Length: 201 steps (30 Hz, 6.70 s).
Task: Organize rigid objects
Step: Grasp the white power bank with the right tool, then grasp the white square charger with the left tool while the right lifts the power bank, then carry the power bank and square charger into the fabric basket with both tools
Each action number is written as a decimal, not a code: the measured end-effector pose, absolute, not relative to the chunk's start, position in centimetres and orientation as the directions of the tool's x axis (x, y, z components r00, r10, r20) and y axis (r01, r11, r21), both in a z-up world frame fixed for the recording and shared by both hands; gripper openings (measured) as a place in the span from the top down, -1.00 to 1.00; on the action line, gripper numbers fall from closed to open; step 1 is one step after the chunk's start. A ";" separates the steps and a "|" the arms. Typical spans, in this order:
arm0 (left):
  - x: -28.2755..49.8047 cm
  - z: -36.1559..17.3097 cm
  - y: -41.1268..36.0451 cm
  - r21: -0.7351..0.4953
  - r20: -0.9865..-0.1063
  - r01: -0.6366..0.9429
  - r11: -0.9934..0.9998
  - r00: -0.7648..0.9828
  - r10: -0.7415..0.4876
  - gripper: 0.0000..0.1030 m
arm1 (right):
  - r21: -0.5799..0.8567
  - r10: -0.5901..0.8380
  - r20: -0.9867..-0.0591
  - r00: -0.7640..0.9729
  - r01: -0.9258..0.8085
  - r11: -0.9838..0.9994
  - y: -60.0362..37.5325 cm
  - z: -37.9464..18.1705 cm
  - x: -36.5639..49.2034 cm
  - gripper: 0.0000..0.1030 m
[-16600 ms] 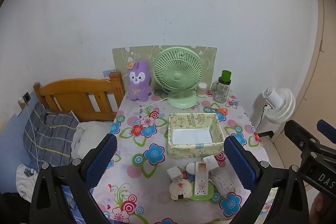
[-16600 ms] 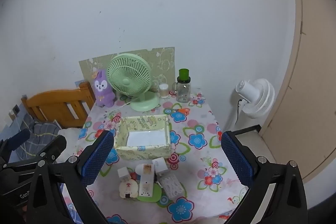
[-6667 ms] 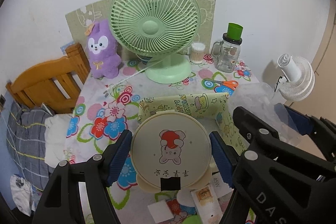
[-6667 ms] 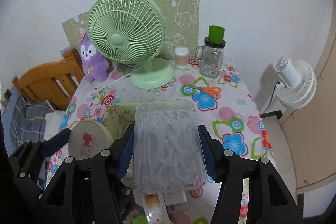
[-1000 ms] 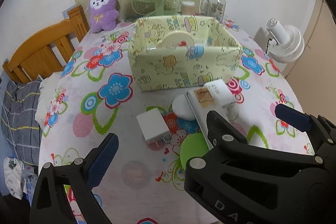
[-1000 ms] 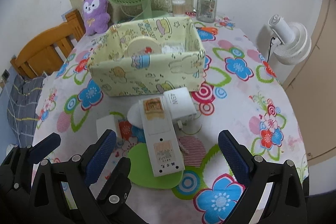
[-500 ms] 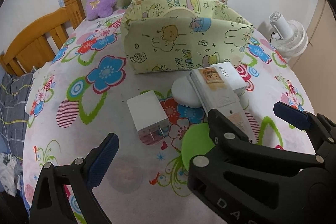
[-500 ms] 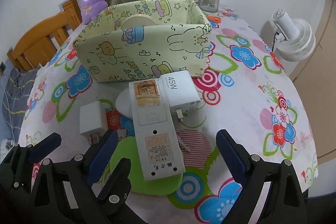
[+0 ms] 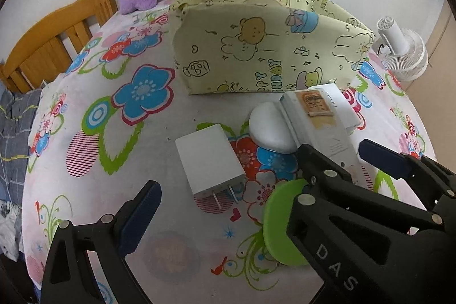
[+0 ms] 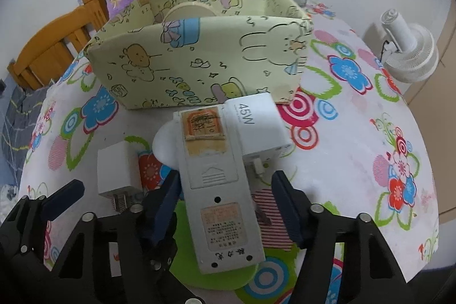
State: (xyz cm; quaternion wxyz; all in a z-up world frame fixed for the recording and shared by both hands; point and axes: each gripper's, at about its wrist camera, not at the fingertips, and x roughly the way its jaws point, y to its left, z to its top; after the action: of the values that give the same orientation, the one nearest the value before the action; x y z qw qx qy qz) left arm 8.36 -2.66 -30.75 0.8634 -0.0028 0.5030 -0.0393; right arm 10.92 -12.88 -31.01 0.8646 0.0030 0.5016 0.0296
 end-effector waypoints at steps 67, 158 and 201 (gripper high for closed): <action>8.9 -28.0 -2.3 0.005 -0.888 0.059 0.998 0.460 -0.023 -0.06 | 0.029 0.018 -0.876 0.482 0.017 0.999 -12.7 -27.8 10.5 0.07; 18.0 -17.3 -3.5 -0.031 -0.825 0.009 0.999 0.564 -0.031 -0.06 | 0.072 0.072 -0.819 0.569 -0.023 0.997 -14.0 -16.8 20.7 0.07; 24.2 -23.8 -3.8 -0.007 -0.867 -0.003 1.000 0.499 -0.005 -0.08 | 0.103 0.094 -0.868 0.489 -0.008 0.995 -13.8 -24.8 27.8 0.06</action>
State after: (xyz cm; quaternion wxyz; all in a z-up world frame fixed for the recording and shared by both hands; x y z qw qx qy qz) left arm 24.16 -3.79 -23.84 0.8658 -0.0037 0.5004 -0.0006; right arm 27.77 -13.80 -24.85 0.8617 0.0425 0.5049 0.0295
